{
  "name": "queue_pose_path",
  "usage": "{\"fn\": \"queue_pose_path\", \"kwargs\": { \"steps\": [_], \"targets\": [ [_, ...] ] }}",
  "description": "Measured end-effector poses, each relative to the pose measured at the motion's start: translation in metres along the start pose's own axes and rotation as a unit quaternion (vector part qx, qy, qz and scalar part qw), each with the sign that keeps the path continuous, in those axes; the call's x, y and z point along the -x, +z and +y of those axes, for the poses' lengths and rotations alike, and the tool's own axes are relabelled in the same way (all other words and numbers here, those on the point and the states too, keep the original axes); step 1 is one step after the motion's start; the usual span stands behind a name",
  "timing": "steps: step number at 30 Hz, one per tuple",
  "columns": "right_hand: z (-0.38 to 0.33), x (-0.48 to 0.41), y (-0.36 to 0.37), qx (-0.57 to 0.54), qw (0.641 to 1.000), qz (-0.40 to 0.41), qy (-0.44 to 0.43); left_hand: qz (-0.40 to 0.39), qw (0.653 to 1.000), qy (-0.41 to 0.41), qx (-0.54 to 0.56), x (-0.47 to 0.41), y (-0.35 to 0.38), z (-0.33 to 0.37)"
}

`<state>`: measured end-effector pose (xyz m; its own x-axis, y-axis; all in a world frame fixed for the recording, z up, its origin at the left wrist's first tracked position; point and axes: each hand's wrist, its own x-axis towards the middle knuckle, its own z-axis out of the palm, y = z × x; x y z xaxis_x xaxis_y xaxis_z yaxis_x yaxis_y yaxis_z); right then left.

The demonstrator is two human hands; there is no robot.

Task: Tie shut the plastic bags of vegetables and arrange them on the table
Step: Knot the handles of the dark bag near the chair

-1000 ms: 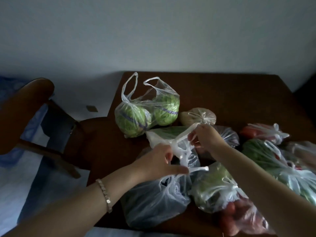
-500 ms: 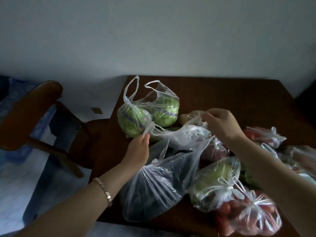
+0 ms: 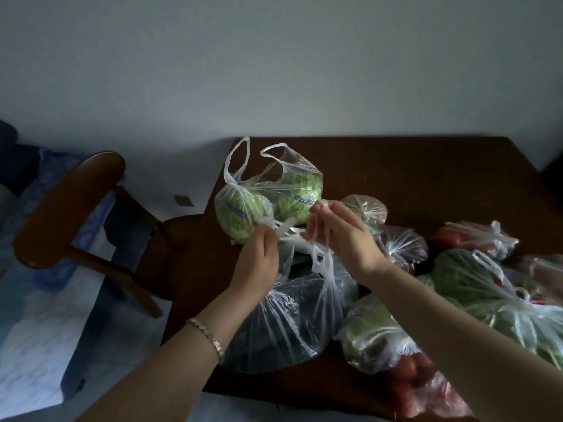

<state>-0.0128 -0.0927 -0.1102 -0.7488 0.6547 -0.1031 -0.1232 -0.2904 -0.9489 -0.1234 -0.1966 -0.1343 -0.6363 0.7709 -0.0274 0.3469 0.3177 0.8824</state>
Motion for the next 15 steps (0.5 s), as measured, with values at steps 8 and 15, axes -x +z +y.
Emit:
{"fn": "queue_pose_path", "kwargs": {
  "steps": [8,15],
  "targets": [
    [0.046,0.001,-0.009,0.187,0.968,0.131,0.107,-0.049,0.941,-0.186,0.279,-0.004,0.025,-0.017],
    [0.058,0.015,-0.008,0.169,0.969,0.128,0.127,-0.083,0.901,-0.264,0.333,-0.005,0.035,-0.026]
  ]
}}
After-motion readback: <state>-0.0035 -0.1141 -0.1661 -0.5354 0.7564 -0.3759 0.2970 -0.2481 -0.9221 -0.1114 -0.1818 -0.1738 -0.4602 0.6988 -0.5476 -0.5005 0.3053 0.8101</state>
